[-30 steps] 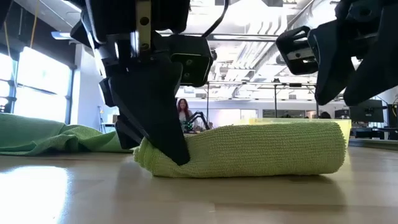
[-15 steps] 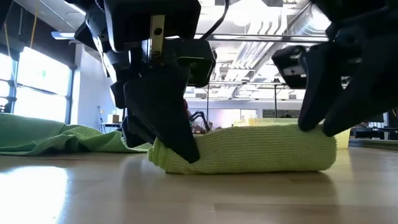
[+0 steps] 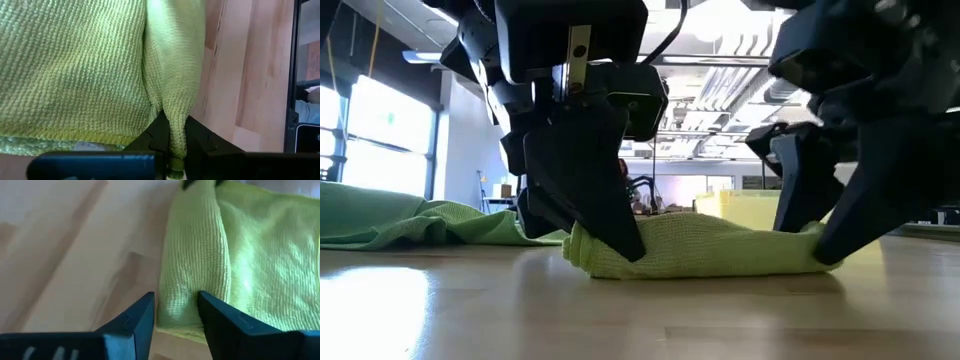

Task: Roll microfiber towels into tight, uniform cylinder then place into a basket
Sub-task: Roll the light green towel

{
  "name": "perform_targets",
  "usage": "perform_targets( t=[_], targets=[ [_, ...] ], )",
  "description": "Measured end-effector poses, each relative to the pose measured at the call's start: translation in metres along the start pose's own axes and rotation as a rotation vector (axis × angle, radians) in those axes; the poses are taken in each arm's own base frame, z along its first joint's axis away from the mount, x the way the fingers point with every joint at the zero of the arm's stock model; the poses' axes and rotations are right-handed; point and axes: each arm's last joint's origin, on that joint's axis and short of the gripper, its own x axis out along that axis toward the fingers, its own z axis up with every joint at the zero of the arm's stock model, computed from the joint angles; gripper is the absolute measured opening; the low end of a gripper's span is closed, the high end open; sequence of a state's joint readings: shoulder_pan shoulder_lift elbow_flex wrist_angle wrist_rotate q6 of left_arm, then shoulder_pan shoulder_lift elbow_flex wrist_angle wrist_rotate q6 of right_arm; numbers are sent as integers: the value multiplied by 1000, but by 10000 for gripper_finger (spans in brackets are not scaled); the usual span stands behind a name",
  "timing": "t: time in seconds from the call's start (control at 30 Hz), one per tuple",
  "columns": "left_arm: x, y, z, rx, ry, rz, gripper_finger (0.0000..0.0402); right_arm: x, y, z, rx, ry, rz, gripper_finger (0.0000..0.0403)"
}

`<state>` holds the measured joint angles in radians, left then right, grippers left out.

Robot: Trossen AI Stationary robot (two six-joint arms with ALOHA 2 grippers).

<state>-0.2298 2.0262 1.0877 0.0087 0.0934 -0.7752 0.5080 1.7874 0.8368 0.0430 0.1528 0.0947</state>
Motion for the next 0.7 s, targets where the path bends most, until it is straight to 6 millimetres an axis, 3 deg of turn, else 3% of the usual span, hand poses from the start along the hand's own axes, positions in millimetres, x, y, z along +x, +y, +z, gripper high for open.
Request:
perform_targets(
  t=[0.57,0.7],
  targets=[
    [0,0,1,-8,-4,-10,24,1,-10,-5,120,71,-16,138],
    [-2,-2,2,23,-1,-29,36,1,-10,-7,182,96,-25,120]
  ],
)
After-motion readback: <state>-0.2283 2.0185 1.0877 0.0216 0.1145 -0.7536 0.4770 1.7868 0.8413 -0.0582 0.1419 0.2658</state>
